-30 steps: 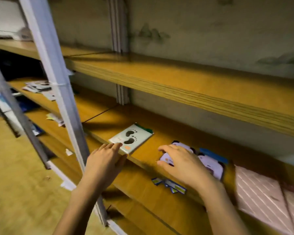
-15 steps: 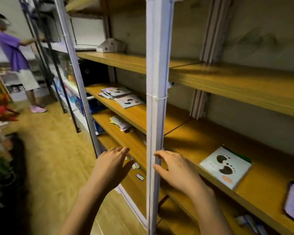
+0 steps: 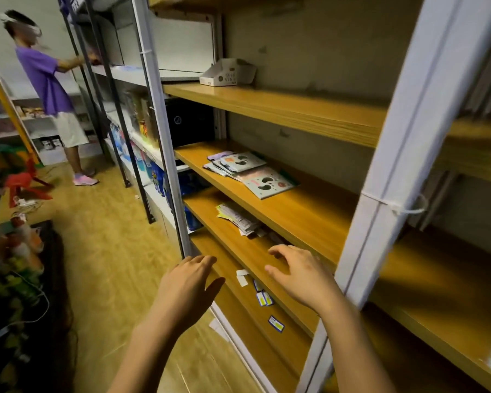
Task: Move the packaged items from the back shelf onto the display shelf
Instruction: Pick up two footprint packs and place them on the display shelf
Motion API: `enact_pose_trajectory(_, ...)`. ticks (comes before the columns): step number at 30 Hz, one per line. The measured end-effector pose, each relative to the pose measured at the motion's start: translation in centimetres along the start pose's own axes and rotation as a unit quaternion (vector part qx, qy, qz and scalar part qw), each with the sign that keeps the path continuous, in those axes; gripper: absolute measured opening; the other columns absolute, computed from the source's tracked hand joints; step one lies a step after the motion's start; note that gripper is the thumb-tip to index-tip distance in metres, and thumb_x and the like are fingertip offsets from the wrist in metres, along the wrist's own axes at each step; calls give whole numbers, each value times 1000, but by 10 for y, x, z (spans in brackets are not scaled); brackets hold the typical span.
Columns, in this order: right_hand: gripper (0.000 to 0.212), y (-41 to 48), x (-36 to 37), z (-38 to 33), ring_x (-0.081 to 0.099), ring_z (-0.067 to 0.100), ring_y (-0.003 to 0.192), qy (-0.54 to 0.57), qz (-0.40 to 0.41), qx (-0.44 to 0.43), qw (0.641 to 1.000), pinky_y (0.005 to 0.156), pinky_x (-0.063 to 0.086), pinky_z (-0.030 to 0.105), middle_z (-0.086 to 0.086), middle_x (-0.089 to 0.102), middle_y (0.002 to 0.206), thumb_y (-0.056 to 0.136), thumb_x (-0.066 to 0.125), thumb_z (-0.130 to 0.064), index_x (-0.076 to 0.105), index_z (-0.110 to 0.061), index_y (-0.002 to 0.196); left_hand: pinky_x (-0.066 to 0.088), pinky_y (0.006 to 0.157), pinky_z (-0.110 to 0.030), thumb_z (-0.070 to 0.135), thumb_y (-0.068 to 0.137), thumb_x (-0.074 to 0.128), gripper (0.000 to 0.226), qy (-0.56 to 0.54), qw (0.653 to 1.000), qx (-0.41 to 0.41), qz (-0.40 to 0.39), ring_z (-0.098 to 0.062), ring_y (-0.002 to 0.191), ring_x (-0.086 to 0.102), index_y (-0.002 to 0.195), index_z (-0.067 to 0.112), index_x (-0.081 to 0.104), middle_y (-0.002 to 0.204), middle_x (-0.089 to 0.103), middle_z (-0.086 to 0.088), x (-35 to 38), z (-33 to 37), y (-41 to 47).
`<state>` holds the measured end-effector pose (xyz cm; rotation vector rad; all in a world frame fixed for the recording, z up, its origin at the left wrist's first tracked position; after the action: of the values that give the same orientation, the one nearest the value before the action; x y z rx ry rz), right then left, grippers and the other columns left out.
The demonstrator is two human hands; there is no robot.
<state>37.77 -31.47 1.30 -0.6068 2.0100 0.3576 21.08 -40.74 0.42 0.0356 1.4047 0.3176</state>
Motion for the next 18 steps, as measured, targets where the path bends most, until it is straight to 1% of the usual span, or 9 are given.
enact_pose_trajectory(3,44,44,5,0,44,17,126,7,6,31,999,99,44,36,-5,47,138,92,48,-40,41,-30,134,45,89,-22,49,91,38,50,-5,1000,5,-7,-9,121,48,136,26,35,135,51,8,12,-25,28)
enact_pose_trajectory(6,43,94,7,2,46,17,123,0,25,50,998,97,45,36,-5,49,136,91,49,-40,43,-30,132,44,91,-21,48,92,38,50,-1,1000,15,-10,-9,122,47,136,26,34,136,50,9,23,-46,69)
enact_pose_trajectory(8,42,129,7,3,47,17,121,4,24,64,998,96,46,34,-5,50,135,91,50,-40,44,-30,131,44,92,-21,48,92,38,51,-6,1000,21,-10,-9,121,48,137,26,33,136,49,8,27,-59,101)
enact_pose_trajectory(10,41,160,5,6,48,17,120,16,22,82,996,95,46,35,-6,51,133,90,52,-39,45,-30,130,44,96,-23,48,92,38,51,-12,999,33,-20,-9,121,49,138,27,32,139,47,8,30,-69,133)
enact_pose_trajectory(12,40,189,5,11,48,17,120,22,26,101,994,95,47,35,-6,51,133,90,52,-38,45,-29,129,41,101,-25,49,92,38,52,-10,999,42,-27,-10,126,44,138,28,31,142,44,8,35,-79,165)
enact_pose_trajectory(15,40,228,6,17,47,18,121,16,50,126,991,96,45,36,-4,49,134,91,50,-39,43,-29,129,41,101,-25,49,92,37,50,-6,999,31,-13,-10,128,42,137,28,32,141,44,8,45,-93,208)
enact_pose_trajectory(18,45,256,8,21,41,19,127,10,62,148,987,99,43,37,-4,44,140,91,49,-41,39,-29,133,42,101,-28,51,91,35,49,-19,1000,7,-8,-12,127,43,134,28,37,138,48,7,54,-105,244)
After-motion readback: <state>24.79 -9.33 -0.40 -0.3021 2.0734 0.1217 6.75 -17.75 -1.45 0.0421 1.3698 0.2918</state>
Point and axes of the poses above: each hand's wrist, its own y-axis towards the middle knuckle, its own x-axis out of the palm, z = x × y, the point moved 2 cm from there along y, towards the middle knuckle
